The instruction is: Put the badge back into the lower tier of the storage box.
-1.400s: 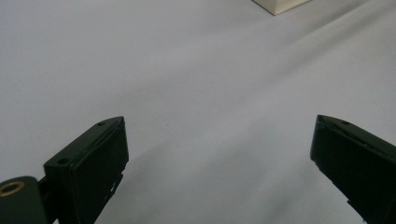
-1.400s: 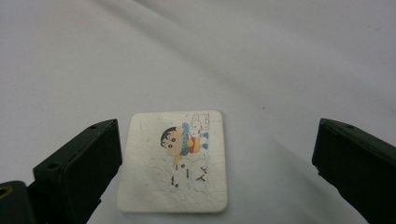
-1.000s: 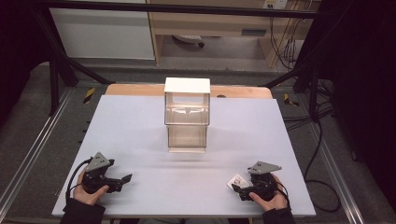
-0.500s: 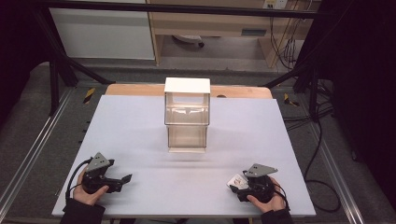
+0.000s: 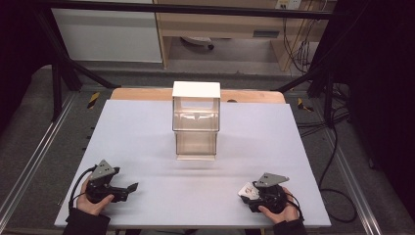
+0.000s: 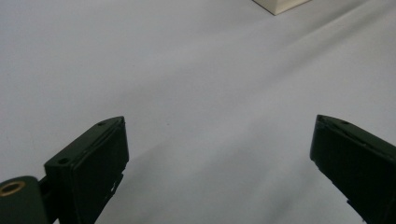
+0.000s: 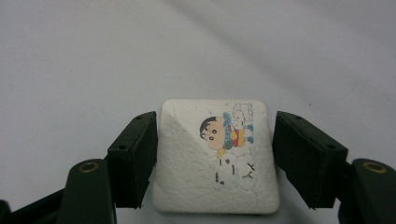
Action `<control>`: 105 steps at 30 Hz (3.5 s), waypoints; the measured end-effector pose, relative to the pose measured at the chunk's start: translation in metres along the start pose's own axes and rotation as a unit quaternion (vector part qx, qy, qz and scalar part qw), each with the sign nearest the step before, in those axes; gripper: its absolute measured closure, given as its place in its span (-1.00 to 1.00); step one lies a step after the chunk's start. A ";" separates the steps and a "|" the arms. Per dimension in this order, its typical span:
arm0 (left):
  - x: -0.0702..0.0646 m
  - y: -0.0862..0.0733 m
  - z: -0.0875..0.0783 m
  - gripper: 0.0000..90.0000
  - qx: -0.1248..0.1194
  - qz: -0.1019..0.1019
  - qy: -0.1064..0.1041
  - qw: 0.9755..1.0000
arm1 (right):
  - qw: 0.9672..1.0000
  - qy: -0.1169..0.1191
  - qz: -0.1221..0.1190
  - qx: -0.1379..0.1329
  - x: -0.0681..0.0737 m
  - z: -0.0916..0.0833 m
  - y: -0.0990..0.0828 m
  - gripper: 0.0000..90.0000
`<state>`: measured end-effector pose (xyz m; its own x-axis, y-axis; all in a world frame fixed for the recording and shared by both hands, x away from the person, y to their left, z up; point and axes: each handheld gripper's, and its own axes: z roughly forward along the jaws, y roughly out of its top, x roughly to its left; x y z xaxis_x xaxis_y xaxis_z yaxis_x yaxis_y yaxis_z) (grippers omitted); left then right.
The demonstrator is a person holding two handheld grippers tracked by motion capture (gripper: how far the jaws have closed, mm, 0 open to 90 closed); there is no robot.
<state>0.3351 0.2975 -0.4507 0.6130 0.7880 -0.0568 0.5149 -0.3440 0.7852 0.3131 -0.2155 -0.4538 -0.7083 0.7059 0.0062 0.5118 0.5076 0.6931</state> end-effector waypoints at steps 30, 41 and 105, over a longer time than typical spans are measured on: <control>0.000 0.000 0.000 -0.91 0.001 0.001 0.001 1.000 | 1.000 0.012 0.010 0.001 -0.004 -0.001 0.001 -0.26; 0.000 0.000 0.000 -0.91 0.001 0.003 0.001 1.000 | 1.000 0.013 0.015 0.002 -0.004 -0.002 0.001 -0.26; 0.000 0.000 0.000 -0.91 0.000 0.002 0.003 1.000 | 0.999 0.003 0.010 -0.045 -0.002 -0.011 0.022 -0.26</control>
<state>0.3351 0.2971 -0.4510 0.6116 0.7895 -0.0507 0.5125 -0.3466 0.7856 0.3202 -0.2108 -0.4313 -0.7019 0.7118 0.0253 0.4803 0.4468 0.7547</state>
